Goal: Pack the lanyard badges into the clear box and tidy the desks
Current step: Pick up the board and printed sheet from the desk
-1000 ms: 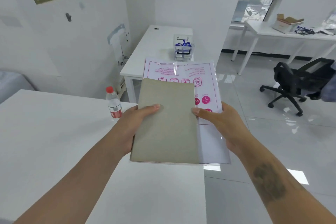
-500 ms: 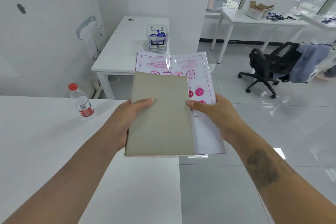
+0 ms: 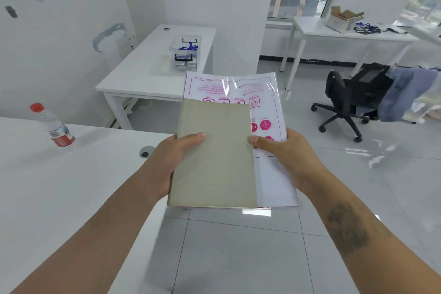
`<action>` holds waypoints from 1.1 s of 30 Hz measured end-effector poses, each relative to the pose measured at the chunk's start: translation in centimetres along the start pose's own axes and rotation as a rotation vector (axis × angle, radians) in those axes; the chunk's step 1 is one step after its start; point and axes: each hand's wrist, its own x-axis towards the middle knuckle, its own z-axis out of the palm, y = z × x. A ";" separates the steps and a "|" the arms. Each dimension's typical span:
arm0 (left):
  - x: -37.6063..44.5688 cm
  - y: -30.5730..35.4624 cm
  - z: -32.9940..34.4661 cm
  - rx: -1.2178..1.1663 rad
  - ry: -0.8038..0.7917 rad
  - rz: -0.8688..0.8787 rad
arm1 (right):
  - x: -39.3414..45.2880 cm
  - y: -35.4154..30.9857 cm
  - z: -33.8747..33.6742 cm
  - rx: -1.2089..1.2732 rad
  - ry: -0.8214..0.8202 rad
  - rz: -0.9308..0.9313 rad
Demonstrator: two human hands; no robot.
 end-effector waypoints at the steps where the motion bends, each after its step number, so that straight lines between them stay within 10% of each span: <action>1: 0.1 -0.5 2.0 -0.003 0.004 -0.003 | 0.0 0.2 -2.0 0.001 -0.006 0.005; 12: 2.9 -2.9 15.3 0.002 -0.028 -0.033 | 0.8 2.6 -15.3 0.069 0.026 0.047; 33: 20.5 0.4 20.7 0.024 -0.033 -0.033 | 18.3 1.9 -21.3 0.026 0.063 0.074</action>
